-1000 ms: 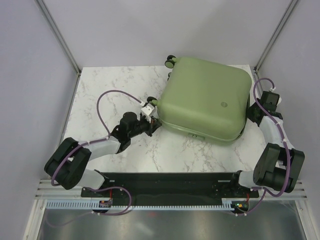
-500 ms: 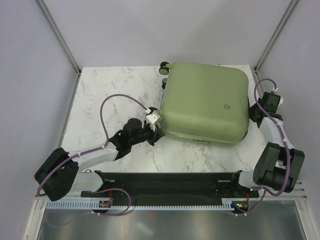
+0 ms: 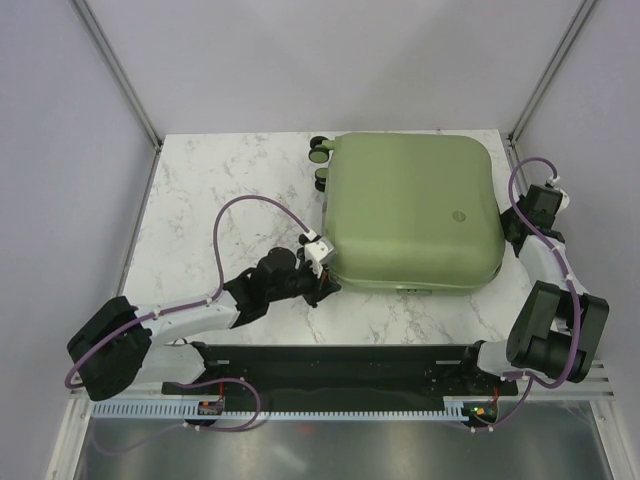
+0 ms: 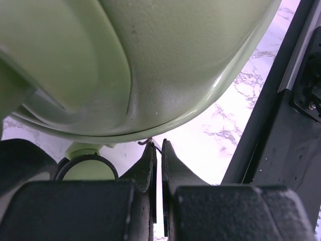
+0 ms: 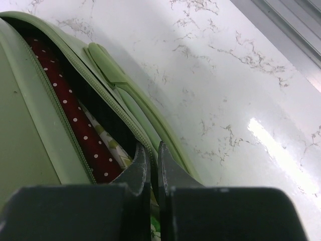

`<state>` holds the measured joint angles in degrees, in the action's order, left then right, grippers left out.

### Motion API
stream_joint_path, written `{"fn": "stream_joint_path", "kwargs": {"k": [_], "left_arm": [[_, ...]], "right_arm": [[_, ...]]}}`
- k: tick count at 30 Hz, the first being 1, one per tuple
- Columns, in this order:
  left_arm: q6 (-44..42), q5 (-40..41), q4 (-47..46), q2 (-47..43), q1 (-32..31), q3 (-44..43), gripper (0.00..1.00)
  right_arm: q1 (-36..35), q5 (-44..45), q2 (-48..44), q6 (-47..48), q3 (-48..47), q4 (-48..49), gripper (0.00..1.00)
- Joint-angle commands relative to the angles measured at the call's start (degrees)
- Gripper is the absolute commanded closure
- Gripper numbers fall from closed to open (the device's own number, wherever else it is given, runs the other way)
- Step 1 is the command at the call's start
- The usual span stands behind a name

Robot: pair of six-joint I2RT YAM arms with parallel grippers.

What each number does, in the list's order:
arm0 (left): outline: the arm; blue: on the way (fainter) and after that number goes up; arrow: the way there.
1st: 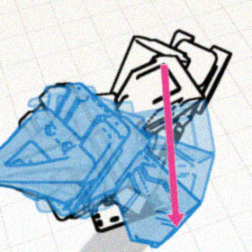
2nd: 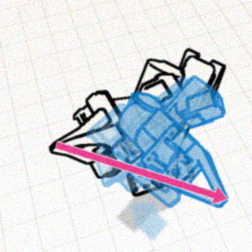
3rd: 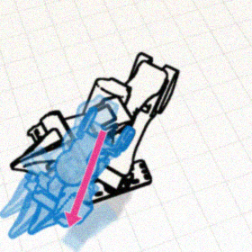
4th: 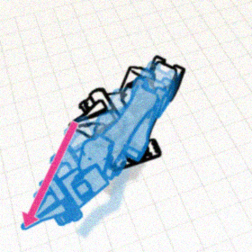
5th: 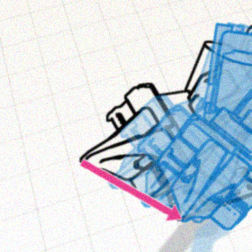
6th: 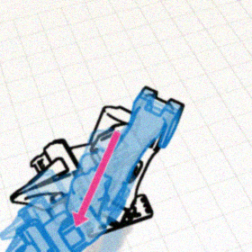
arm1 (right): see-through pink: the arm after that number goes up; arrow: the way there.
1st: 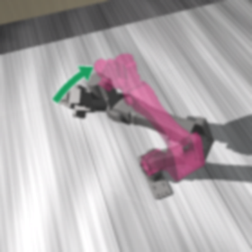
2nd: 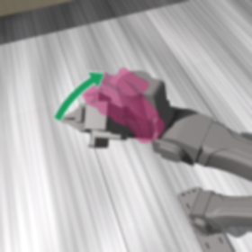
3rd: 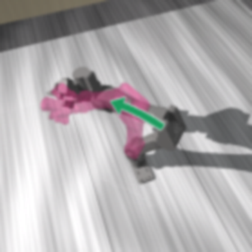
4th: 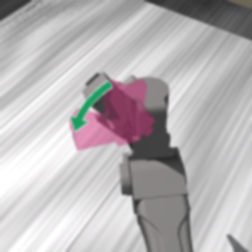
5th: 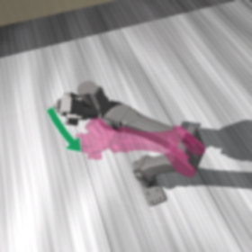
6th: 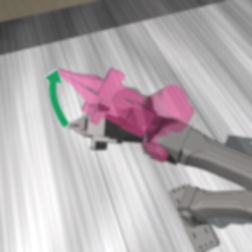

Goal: Pack the luggage
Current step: Zip the luggage at the center of the board.

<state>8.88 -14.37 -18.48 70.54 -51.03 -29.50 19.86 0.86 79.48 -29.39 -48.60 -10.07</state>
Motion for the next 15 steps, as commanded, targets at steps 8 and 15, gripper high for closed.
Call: {"fn": "stream_joint_path", "kwargs": {"k": [8, 15], "left_arm": [[10.3, -23.7, -12.6, -1.7, -12.5, -7.5, 0.98], [10.8, -15.8, -13.9, 2.1, -18.1, -9.7, 0.98]], "right_arm": [[-1.5, 17.9, 3.4, -2.5, 4.6, -8.8, 1.00], [-1.5, 16.9, 3.7, -4.0, 5.7, -7.9, 1.00]]}}
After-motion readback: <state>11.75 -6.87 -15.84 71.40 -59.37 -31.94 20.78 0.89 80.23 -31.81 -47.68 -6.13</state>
